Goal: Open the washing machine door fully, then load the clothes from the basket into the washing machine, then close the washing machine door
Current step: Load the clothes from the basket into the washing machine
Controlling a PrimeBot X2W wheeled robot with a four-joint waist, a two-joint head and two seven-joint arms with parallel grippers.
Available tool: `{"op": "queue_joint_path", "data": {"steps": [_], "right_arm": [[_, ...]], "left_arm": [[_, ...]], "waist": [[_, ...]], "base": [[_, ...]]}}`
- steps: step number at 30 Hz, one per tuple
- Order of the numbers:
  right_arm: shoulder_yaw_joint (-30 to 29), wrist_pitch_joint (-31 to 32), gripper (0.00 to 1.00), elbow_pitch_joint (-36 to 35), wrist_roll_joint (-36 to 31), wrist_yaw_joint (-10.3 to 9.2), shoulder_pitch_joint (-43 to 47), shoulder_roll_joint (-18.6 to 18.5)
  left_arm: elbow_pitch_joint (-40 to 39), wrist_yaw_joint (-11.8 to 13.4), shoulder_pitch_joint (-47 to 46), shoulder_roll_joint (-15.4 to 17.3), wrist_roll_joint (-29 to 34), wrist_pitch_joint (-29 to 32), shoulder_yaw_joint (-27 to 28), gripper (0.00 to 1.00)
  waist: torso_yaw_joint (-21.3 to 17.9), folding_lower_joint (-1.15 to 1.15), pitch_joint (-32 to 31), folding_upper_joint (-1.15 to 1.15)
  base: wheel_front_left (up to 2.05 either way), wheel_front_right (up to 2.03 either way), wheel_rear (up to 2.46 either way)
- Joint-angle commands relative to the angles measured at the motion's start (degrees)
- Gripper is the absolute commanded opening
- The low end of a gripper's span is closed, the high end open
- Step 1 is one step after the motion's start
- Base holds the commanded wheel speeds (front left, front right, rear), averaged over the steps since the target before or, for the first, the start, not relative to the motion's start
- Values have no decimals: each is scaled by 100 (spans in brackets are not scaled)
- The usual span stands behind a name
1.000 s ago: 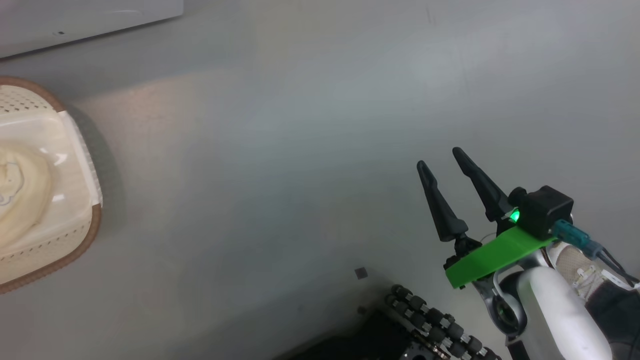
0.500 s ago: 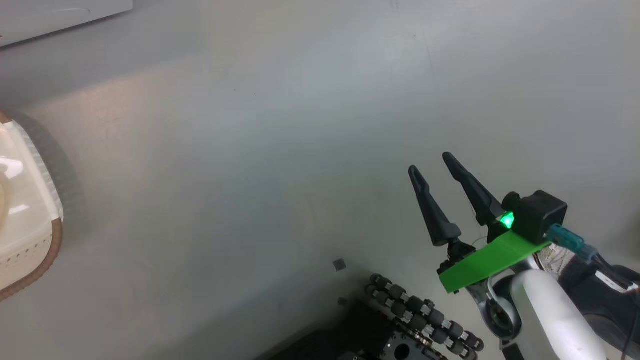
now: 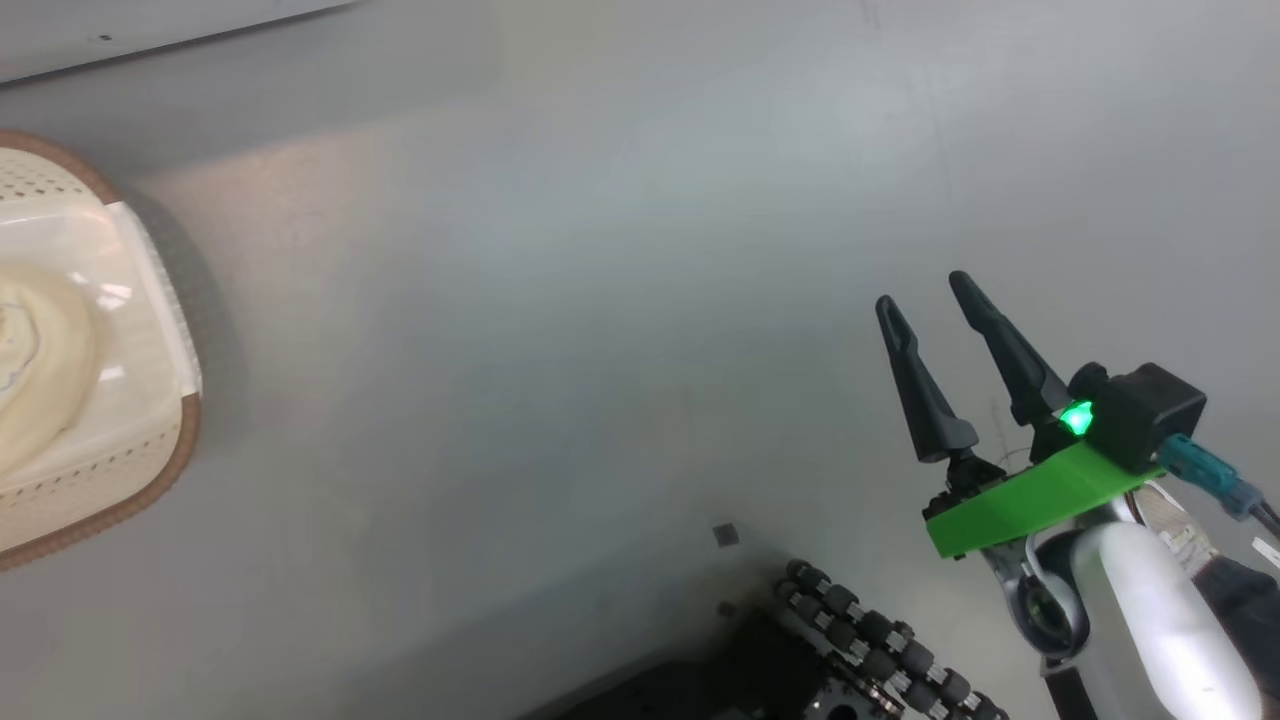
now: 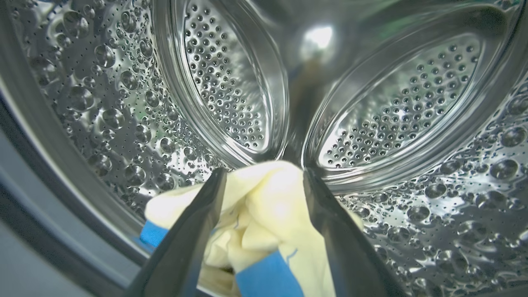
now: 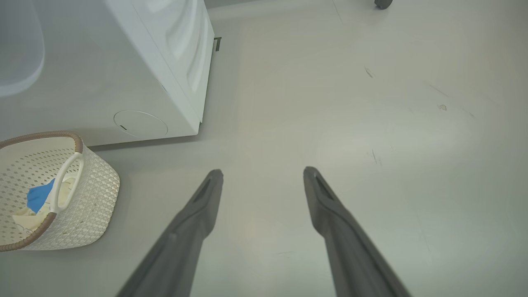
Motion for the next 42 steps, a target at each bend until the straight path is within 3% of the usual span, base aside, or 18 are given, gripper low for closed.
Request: {"op": "queue_joint_path", "data": {"steps": [1, 14, 28, 35, 42], "right_arm": [[20, 5, 100, -163, -42, -16, 127, -142], [-634, 408, 100, -640, -355, -16, 175, -319], [-1012, 743, 100, -826, -478, -16, 362, -484], [-1023, 845, 100, -761, -516, -16, 583, -581], [-954, 957, 100, -757, -535, -16, 816, -630]], "left_arm": [[-226, 23, 107, 185, 51, -29, 16, 100], [-1596, 53, 2175, -905, 327, -30, 639, 100], [-3115, 29, 4739, -2083, 1183, -30, 426, 100], [-3920, 192, 6156, -2431, 1248, -30, 411, 100], [-4477, 293, 7271, -2519, 1359, -30, 107, 100]], "waist": [[175, 0, -91, 0], [1198, 0, -941, 0], [1827, 0, -1979, 0], [1982, 0, -2639, 0], [2048, 0, -3240, 0]], "base": [[0, 0, 0], [0, 0, 0], [0, 0, 0], [0, 0, 0], [0, 0, 0]]}}
